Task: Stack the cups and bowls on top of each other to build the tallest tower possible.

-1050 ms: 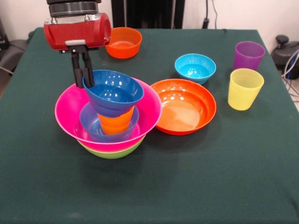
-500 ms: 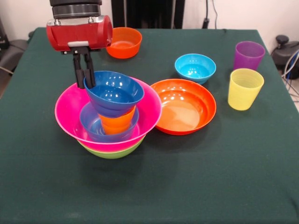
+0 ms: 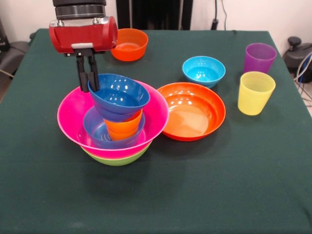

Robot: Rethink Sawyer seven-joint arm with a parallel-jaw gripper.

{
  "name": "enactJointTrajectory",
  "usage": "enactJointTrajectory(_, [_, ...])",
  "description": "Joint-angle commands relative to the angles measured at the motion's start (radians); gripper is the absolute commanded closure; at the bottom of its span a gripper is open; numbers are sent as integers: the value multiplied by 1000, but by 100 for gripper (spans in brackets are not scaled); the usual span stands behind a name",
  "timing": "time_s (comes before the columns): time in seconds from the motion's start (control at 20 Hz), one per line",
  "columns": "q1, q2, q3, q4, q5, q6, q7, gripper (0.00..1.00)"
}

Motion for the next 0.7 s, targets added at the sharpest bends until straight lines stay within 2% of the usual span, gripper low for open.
enactJointTrajectory(0.05, [45,-10,-15,41,-80,-20,-8,100])
enactJointTrajectory(0.5, [36,-63,3,58,-47,39,-18,100])
enactJointTrajectory(0.7, [31,-63,8,57,-45,41,-23,100])
